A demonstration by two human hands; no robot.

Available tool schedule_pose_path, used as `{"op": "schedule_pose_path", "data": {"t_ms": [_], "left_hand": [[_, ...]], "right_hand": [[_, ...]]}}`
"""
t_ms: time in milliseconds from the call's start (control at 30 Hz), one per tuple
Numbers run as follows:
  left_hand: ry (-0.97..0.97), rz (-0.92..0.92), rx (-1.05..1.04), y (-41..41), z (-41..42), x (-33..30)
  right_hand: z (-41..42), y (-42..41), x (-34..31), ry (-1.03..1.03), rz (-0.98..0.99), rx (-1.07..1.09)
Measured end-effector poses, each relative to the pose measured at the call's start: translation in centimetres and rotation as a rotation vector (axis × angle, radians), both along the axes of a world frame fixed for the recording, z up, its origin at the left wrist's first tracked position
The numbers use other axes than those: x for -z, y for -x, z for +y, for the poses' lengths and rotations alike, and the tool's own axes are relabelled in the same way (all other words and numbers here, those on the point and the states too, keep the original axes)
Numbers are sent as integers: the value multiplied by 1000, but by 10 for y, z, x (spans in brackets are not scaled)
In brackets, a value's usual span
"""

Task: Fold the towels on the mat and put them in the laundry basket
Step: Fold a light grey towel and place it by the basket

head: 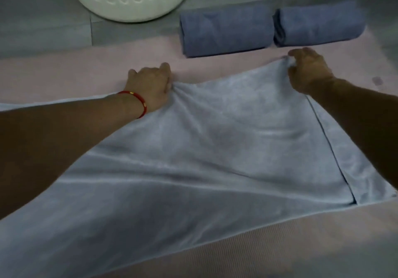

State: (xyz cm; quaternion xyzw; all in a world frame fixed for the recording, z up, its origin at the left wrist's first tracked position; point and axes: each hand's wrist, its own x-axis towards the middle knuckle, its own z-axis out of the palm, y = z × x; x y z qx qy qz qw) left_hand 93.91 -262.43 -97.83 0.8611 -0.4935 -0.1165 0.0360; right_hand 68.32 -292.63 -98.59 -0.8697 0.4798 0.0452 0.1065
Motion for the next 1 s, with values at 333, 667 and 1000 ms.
{"op": "schedule_pose_path", "data": {"t_ms": [333, 667, 1000], "left_hand": [[10, 231, -42, 5, -19, 0], [-142, 322, 75, -4, -29, -11], [-25, 148, -140, -10, -62, -11]], "right_hand": [[-21, 4, 17, 68, 72, 142], [-46, 15, 15, 115, -76, 304], [-58, 30, 14, -16, -564, 553]]}}
